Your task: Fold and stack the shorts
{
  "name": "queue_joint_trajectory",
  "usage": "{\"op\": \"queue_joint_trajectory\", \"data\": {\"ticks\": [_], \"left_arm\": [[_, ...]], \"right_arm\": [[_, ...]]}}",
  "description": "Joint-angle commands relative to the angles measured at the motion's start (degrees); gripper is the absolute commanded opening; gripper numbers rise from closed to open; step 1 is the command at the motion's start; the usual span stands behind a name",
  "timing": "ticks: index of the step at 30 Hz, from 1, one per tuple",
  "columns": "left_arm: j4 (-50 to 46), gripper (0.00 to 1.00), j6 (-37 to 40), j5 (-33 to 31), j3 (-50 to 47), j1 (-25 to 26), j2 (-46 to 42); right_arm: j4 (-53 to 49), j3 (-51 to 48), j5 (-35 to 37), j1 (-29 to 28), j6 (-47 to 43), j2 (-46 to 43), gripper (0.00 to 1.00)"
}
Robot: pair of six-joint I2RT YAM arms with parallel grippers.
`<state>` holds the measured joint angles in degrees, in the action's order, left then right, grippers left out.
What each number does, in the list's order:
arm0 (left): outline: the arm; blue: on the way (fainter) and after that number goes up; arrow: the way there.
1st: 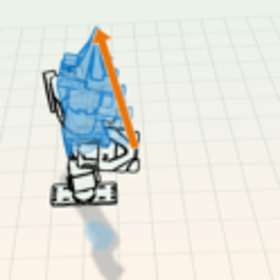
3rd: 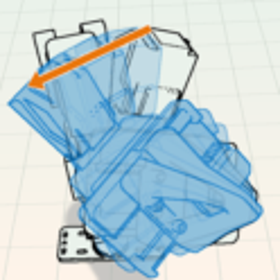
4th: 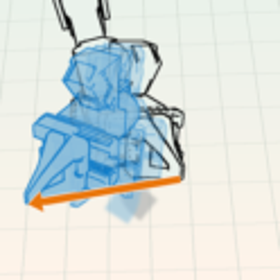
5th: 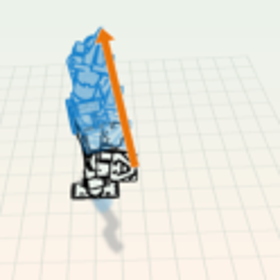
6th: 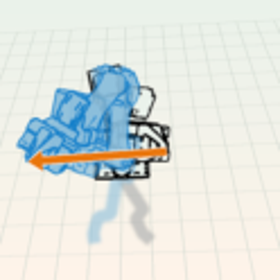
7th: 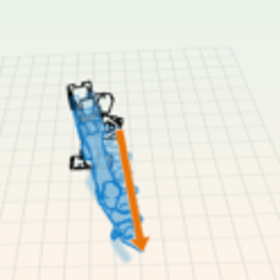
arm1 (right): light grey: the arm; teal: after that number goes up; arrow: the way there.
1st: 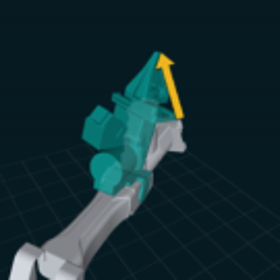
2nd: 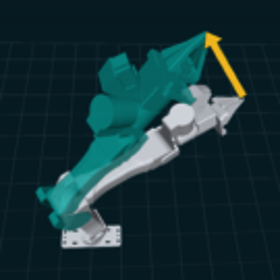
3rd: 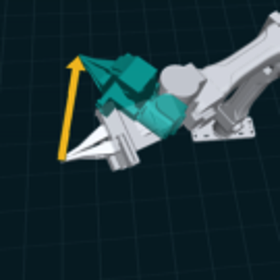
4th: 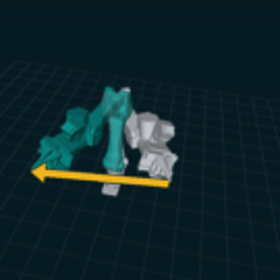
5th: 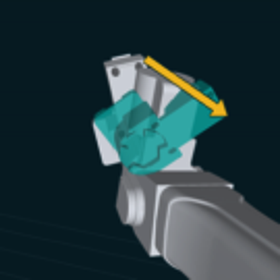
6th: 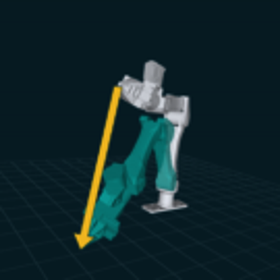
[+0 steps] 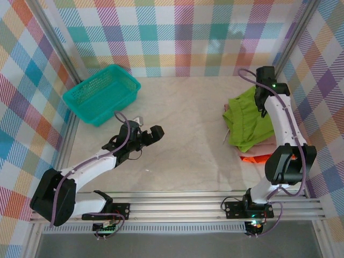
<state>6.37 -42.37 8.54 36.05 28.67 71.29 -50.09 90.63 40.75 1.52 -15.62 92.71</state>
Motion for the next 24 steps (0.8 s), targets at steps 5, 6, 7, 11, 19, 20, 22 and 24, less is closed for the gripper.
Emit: {"op": "queue_joint_trajectory", "data": {"ticks": [5, 6, 7, 11, 19, 20, 22, 24], "left_arm": [[-0.5, 1.00, 1.0, -0.4, 1.3, -0.6, -1.8], [-0.7, 1.00, 1.0, -0.5, 1.3, -0.6, -2.0], [-1.1, 1.00, 1.1, -0.5, 1.4, -0.6, -2.3], [-3.8, 1.00, 2.1, -0.8, 1.7, -0.6, -3.1], [-4.9, 1.00, 1.4, -2.3, 0.9, -0.6, -5.7], [-5.0, 1.00, 1.4, -2.4, 0.9, -0.6, -5.9], [-5.4, 1.00, 1.3, -2.6, 1.2, -0.6, -6.1], [-5.8, 1.00, 1.3, -2.6, 1.6, -0.5, -6.2]], "right_arm": [[14.5, -3.8, 7.1, 1.5, -9.3, 1.5, 0.10], [14.9, -4.2, 7.5, 1.8, -9.9, 2.0, 0.11], [15.5, -4.7, 8.3, 2.3, -10.1, 2.3, 0.12], [15.6, -4.8, 8.8, 5.1, -8.4, 2.1, 0.73], [-1.1, 2.1, -17.2, 6.3, 14.1, -2.6, 1.00], [-1.0, 0.9, -24.9, 6.3, 16.9, -4.4, 1.00], [2.2, -3.9, -38.0, 6.2, 21.5, -8.5, 0.99], [8.2, -10.1, -47.3, 6.3, 26.7, -12.4, 0.99]]}}
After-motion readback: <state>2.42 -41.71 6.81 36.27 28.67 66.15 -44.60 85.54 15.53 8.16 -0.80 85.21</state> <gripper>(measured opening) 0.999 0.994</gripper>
